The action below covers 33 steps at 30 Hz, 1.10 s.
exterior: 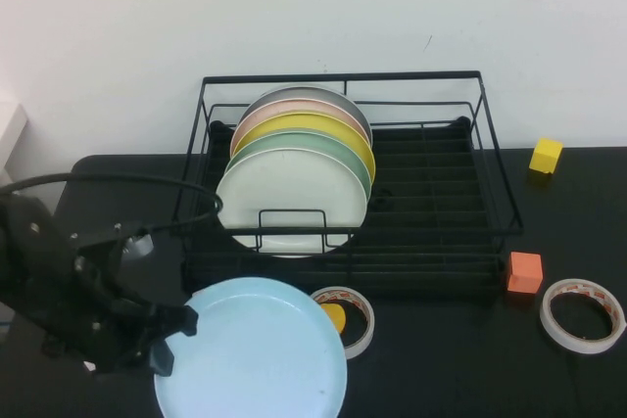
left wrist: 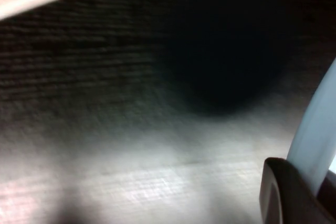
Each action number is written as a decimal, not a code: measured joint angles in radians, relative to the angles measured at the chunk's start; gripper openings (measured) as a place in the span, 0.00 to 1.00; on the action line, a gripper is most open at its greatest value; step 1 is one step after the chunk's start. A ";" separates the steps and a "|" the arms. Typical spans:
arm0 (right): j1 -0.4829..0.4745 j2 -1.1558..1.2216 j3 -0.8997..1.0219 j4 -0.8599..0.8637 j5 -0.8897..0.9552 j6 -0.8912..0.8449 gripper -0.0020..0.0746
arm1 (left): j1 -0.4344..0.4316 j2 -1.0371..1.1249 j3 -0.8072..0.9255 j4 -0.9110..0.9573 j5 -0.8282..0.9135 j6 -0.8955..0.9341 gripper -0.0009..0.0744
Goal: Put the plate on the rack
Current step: Pick up the plate from the table, then hand over the plate
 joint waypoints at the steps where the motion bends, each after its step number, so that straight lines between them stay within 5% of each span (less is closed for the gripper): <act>1: 0.000 0.000 0.000 0.016 0.010 -0.004 0.02 | 0.000 -0.024 0.000 0.000 0.022 0.000 0.02; 5: 0.000 0.000 0.000 0.151 0.158 -0.092 0.02 | 0.000 -0.133 0.000 -0.087 0.076 0.053 0.02; 12: 0.000 0.000 0.000 0.591 0.318 -0.344 0.02 | 0.000 -0.330 0.000 -0.525 0.067 0.397 0.02; 18: 0.000 0.000 -0.002 1.108 0.363 -0.853 0.04 | 0.000 -0.443 0.000 -0.846 0.014 0.599 0.02; 21: 0.000 0.000 -0.011 1.207 0.374 -0.941 0.16 | 0.000 -0.478 0.000 -0.933 -0.009 0.645 0.02; 28: 0.000 0.000 -0.066 1.239 0.364 -0.977 0.74 | -0.032 -0.519 0.000 -1.042 -0.045 0.675 0.02; 33: 0.000 0.000 -0.136 1.244 0.349 -0.975 0.84 | -0.177 -0.524 0.002 -1.058 -0.186 0.692 0.02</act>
